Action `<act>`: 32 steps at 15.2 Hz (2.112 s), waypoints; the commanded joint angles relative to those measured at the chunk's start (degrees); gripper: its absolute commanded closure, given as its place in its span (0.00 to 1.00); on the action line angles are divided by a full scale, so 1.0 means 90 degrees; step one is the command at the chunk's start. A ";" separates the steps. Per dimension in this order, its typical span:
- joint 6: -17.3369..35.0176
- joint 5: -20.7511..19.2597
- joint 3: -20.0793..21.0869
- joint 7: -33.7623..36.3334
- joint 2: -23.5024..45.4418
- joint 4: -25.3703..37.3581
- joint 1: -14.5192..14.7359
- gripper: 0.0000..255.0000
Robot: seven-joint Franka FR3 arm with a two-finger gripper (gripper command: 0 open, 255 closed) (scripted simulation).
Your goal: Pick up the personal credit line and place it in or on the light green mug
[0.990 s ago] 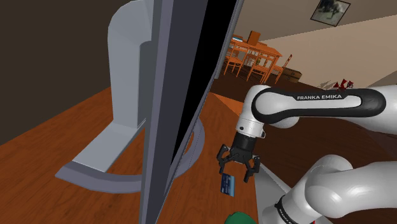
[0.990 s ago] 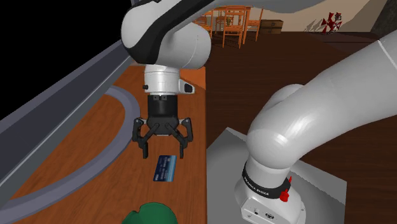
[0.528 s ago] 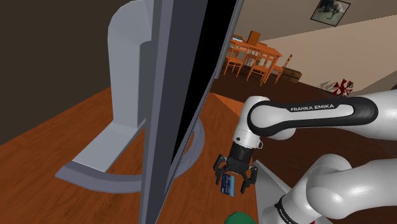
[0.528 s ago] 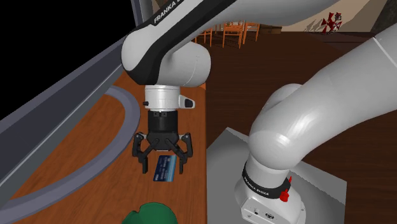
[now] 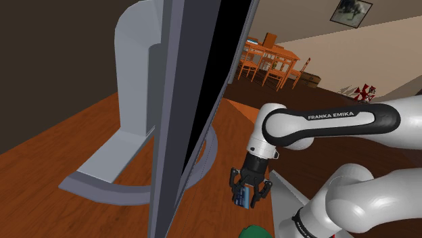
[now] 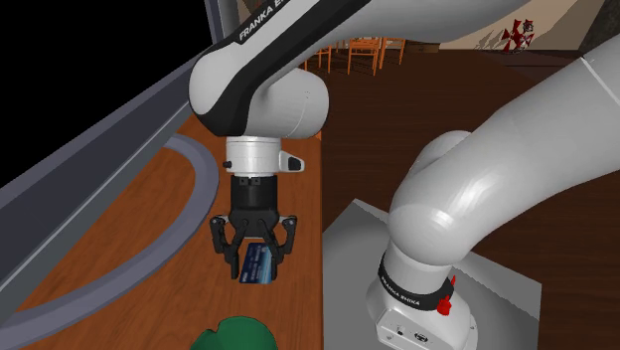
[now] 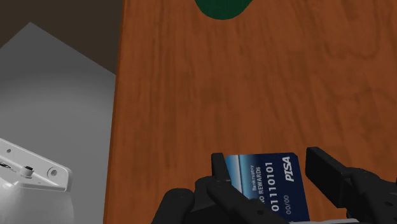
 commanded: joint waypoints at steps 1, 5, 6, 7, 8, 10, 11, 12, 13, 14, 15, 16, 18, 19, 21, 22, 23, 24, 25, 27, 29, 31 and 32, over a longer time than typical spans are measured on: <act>0.0000 0.0000 0.0000 0.0000 0.0000 0.0000 0.0000 1.00; 0.0001 0.0000 0.0000 0.0000 0.0002 0.0002 0.0000 1.00; 0.0001 0.0000 0.0000 0.0000 0.0002 0.0002 0.0000 1.00; 0.0001 0.0000 0.0000 0.0000 0.0003 0.0002 0.0000 1.00; 0.0000 -0.0001 0.0000 0.0000 0.0002 0.0002 -0.0001 1.00; -0.0108 -0.0046 -0.0027 0.0059 -0.0087 0.0034 -0.0008 1.00; -0.0215 -0.0092 -0.0055 0.0118 -0.0171 0.0069 -0.0016 1.00; -0.0320 -0.0137 -0.0083 0.0175 -0.0251 0.0107 -0.0023 1.00; -0.0424 -0.0181 -0.0111 0.0231 -0.0328 0.0147 -0.0031 1.00; -0.0527 -0.0223 -0.0140 0.0286 -0.0402 0.0188 -0.0038 1.00; -0.0628 -0.0264 -0.0168 0.0340 -0.0472 0.0232 -0.0045 1.00; -0.0728 -0.0304 -0.0196 0.0392 -0.0538 0.0277 -0.0053 1.00; -0.0924 -0.0380 -0.0252 0.0495 -0.0662 0.0372 -0.0067 1.00; -0.1020 -0.0416 -0.0279 0.0545 -0.0719 0.0422 -0.0073 1.00; -0.1208 -0.0486 -0.0334 0.0643 -0.0824 0.0527 -0.0086 1.00; -0.1300 -0.0519 -0.0361 0.0691 -0.0872 0.0582 -0.0092 1.00; -0.1390 -0.0551 -0.0388 0.0738 -0.0917 0.0638 -0.0098 1.00; -0.1480 -0.0581 -0.0414 0.0784 -0.0959 0.0695 -0.0104 1.00; -0.1568 -0.0611 -0.0440 0.0830 -0.0999 0.0754 -0.0110 1.00; -0.1741 -0.0668 -0.0491 0.0919 -0.1070 0.0876 -0.0121 1.00; -0.1909 -0.0720 -0.0542 0.1007 -0.1132 0.1003 -0.0130 1.00; -0.2073 -0.0769 -0.0590 0.1092 -0.1183 0.1135 -0.0139 1.00; -0.2153 -0.0792 -0.0614 0.1134 -0.1206 0.1203 -0.0143 1.00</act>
